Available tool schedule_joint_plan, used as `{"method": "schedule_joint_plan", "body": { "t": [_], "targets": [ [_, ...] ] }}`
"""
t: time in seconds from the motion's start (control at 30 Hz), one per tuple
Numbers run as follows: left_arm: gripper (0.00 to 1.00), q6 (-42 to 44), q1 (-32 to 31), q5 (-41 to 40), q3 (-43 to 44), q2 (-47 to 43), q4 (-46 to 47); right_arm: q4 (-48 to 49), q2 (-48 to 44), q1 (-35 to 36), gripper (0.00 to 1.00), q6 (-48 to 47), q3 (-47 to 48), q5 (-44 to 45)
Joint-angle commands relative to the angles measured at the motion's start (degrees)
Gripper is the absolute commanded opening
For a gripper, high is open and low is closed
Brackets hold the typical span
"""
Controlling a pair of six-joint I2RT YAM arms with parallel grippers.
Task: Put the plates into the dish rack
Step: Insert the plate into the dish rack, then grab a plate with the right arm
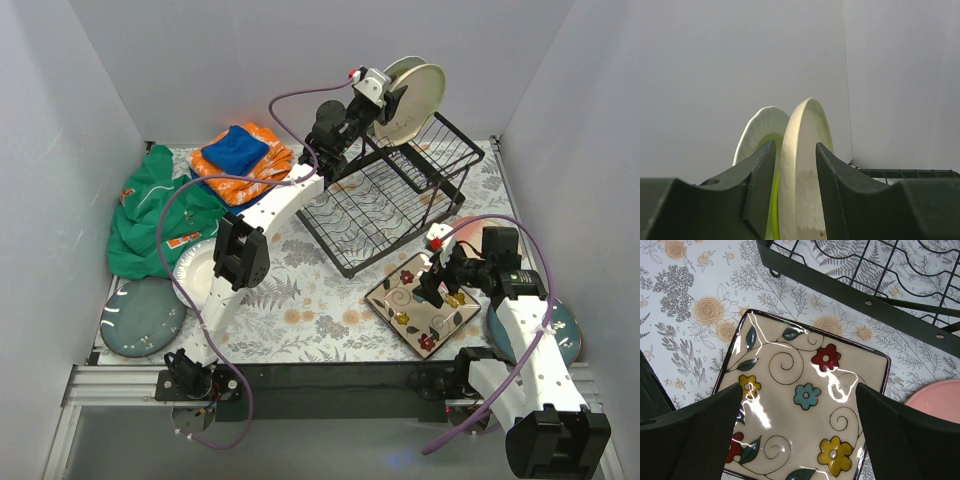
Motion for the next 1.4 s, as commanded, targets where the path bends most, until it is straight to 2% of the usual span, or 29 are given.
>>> {"method": "schedule_joint_plan", "body": {
  "t": [0.0,0.37,0.4,0.53,0.73,0.93,1.2,1.33,1.37],
  "targets": [
    [0.37,0.60,-0.13,-1.68,1.17,-4.49,1.53,-0.22,0.07,-0.21,0.98,-0.37,0.66,-1.63],
    [0.51,0.78,-1.18,-1.76,-1.46,-9.67,1.36,-0.83,-0.02,-1.16,0.98,-0.81,0.75,-2.25],
    [0.57,0.60,-1.18,-1.85,-2.16,-11.07,1.18,-0.83,-0.20,-1.87,0.99,-0.81,0.75,-2.25],
    [0.67,-0.01,-1.44,-1.94,-7.61,-16.96,1.62,-0.92,-0.55,-2.31,0.99,-0.99,0.84,-2.51],
    [0.76,-2.65,-1.53,-2.90,-20.26,-29.07,0.83,-0.92,-1.69,-2.66,0.98,-1.17,0.92,-2.77],
    [0.77,-6.95,-1.53,-5.10,-35.46,-40.95,-1.19,-1.09,-2.83,-2.67,0.98,-1.43,1.19,-2.95],
    [0.77,-17.14,-1.45,-8.18,-51.29,-60.00,-12.25,-6.62,-1.00,-2.67,0.98,-8.09,5.05,0.91],
    [0.78,-23.56,-1.36,-8.62,-62.70,-69.86,-17.09,-10.32,0.77,-2.58,0.98,-11.09,6.28,2.14],
    [0.77,-26.27,-1.36,-11.23,-66.90,-72.06,-19.19,-10.67,1.12,-2.58,0.98,-11.79,6.20,2.15]
  ]
}}
